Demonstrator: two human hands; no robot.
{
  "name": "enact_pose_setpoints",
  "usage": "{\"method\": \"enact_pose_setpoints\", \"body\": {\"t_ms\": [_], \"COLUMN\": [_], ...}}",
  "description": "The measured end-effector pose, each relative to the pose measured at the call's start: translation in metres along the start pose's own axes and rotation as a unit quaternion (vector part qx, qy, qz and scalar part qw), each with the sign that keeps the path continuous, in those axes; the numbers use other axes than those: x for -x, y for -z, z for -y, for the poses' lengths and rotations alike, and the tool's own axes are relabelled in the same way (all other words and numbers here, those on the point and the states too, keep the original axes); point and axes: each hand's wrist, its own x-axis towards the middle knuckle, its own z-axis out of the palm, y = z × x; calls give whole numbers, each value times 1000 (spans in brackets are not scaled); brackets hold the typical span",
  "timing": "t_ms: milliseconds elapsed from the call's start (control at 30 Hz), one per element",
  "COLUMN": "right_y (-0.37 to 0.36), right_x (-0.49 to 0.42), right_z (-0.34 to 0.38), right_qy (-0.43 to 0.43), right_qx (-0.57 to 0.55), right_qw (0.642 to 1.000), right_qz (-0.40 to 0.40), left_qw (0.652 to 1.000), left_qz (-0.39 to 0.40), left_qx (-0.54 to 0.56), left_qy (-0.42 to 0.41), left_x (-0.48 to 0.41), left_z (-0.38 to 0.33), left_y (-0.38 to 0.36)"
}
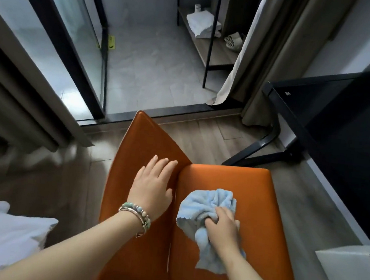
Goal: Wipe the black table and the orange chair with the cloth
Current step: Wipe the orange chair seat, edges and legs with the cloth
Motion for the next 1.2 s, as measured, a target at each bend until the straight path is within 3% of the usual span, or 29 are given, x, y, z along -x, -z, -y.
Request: {"method": "enact_pose_setpoints", "body": {"t_ms": [200,500,733,967,1200], "right_y": [38,55,40,3,11], "right_x": [-87,-209,-258,-288,-291], "right_z": [-27,-66,-84,-107,-122], "right_qy": [3,4,19,4,69], "right_qx": [41,96,270,272,273], "right_qw": [999,995,959,945,957], "right_qz": [2,-7,83,182,69], "left_qw": [996,990,973,968,964], "left_qz": [56,121,202,227,238], "left_qx": [64,3,-48,-37,-41], "left_qy": [36,69,100,102,110], "left_x": [-74,-159,-169,-179,-183], "left_z": [-38,-51,-34,-36,-37], "left_y": [-58,-134,-184,-221,-221]}}
